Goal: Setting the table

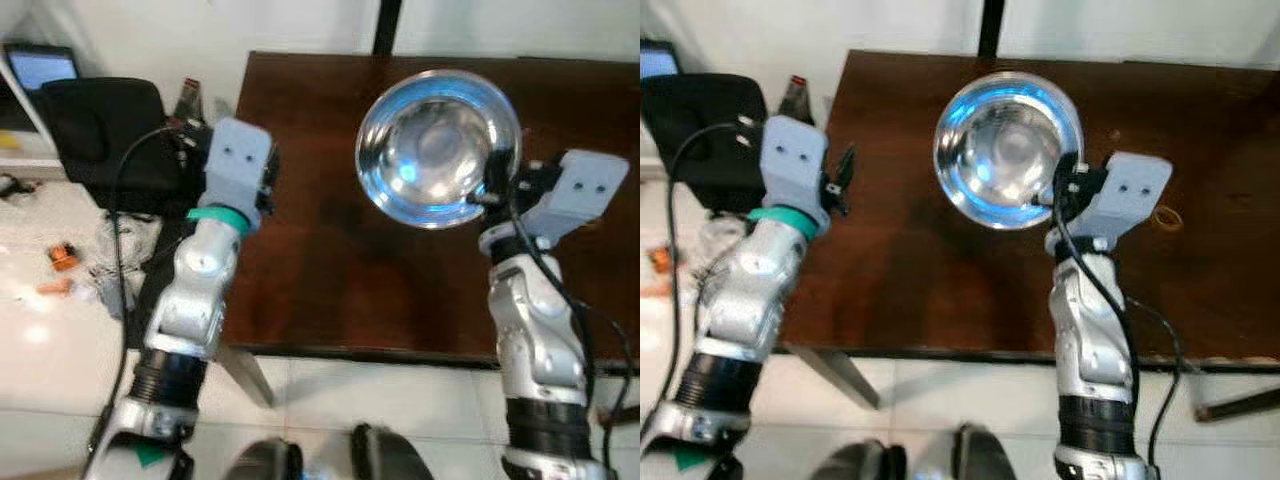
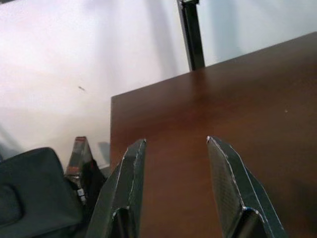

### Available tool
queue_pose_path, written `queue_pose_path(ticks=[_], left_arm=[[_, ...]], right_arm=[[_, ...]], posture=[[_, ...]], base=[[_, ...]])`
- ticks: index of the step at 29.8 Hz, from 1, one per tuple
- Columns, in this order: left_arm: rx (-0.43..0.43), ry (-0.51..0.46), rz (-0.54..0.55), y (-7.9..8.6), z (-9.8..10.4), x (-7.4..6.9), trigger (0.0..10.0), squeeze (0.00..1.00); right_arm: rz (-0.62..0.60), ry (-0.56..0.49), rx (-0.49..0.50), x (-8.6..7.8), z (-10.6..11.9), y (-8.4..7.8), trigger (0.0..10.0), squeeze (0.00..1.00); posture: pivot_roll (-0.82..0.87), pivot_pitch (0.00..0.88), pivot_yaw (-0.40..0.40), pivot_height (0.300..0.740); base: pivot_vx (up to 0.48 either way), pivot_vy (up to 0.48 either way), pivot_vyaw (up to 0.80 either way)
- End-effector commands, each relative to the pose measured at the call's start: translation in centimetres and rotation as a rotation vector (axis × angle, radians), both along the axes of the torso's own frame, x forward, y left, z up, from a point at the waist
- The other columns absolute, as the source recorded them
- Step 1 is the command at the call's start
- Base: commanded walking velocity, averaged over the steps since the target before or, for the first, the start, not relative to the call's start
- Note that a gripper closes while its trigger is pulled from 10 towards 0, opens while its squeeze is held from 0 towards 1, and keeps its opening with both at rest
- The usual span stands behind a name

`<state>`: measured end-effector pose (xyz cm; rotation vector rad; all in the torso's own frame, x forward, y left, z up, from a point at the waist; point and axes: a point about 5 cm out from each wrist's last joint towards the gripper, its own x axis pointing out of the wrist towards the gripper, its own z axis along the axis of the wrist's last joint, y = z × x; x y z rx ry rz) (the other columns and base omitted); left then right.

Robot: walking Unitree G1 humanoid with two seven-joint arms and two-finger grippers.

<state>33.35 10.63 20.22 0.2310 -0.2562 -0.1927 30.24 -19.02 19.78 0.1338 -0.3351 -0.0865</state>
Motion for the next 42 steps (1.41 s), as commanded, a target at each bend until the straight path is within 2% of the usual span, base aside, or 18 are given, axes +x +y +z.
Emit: queue_pose_path(ticks=[1, 13, 20, 23, 24, 26, 27, 30, 32, 37, 39, 40, 42], left_arm=[[0.005, 0.005, -0.018, -0.3, -0.2, -0.2, 10.0, 0.00], [0.003, 0.003, -0.027, -0.3, -0.2, -0.2, 10.0, 0.00], [0.023, 0.009, -0.024, 0.1, -0.3, -0.3, 10.0, 0.00], [0.112, 0.034, -0.072, 2.0, -0.2, -0.4, 10.0, 0.00], [0.112, 0.034, -0.072, 2.0, -0.2, -0.4, 10.0, 0.00], [0.150, 0.055, -0.112, 3.4, 0.3, -0.4, 10.0, 0.00], [0.150, 0.055, -0.112, 3.4, 0.3, -0.4, 10.0, 0.00], [0.185, 0.068, -0.147, 5.9, 2.0, -0.2, 10.0, 0.00], [0.185, 0.063, -0.148, 6.8, 2.9, -0.1, 10.0, 0.00], [0.177, 0.046, -0.136, 7.2, 3.9, -0.1, 10.0, 0.00], [0.175, 0.032, -0.132, 7.3, 4.5, -0.4, 10.0, 0.00], [0.175, 0.032, -0.132, 7.3, 4.5, -0.4, 10.0, 0.00], [0.174, 0.027, -0.137, 7.2, 4.7, -0.8, 10.0, 0.00]], right_arm=[[-0.015, -0.017, 0.002, -0.2, 0.2, -0.2, 10.0, 0.00], [-0.017, -0.013, 0.001, -0.2, 0.2, -0.2, 10.0, 0.00], [-0.012, 0.030, 0.013, 0.3, -0.2, -0.3, 10.0, 0.00], [0.059, 0.131, 0.000, 1.6, -0.8, 0.1, 10.0, 0.00], [0.059, 0.131, 0.000, 1.6, -0.8, 0.1, 10.0, 0.00], [0.111, 0.180, -0.017, 2.6, -1.0, 0.4, 10.0, 0.00], [0.111, 0.180, -0.017, 2.6, -1.0, 0.4, 10.0, 0.00], [0.171, 0.229, -0.025, 5.3, -0.6, 1.1, 10.0, 0.00], [0.186, 0.244, -0.023, 6.6, -0.3, 1.4, 10.0, 0.00], [0.195, 0.259, 0.017, 7.9, 0.2, 1.7, 10.0, 0.00], [0.199, 0.287, 0.097, 9.2, 0.7, 1.7, 10.0, 0.00], [0.199, 0.287, 0.097, 9.2, 0.7, 1.7, 10.0, 0.00], [0.218, 0.303, 0.206, 10.2, 1.5, 1.8, 10.0, 0.00]], posture=[[-0.02, 0.027, 0.083, 0.740], [-0.02, 0.028, 0.081, 0.740], [-0.01, 0.041, 0.077, 0.740], [0.02, 0.086, 0.063, 0.740], [0.02, 0.086, 0.063, 0.740], [0.03, 0.102, 0.056, 0.740], [0.03, 0.102, 0.056, 0.740], [0.05, 0.130, 0.047, 0.740], [0.05, 0.134, 0.045, 0.740], [0.07, 0.156, 0.036, 0.740], [0.08, 0.176, 0.028, 0.740], [0.08, 0.176, 0.028, 0.740], [0.10, 0.194, 0.017, 0.740]], base=[[0.000, 0.000, 0.00], [0.000, 0.000, 0.00], [0.000, 0.000, 0.00], [0.000, 0.000, 0.00], [0.000, 0.000, 0.00], [0.000, 0.000, 0.00], [0.000, 0.000, 0.00], [0.000, 0.000, 0.00], [0.000, 0.000, 0.00], [0.000, 0.000, 0.00], [0.000, 0.000, 0.00], [0.000, 0.000, 0.00], [0.000, 0.000, 0.00]])
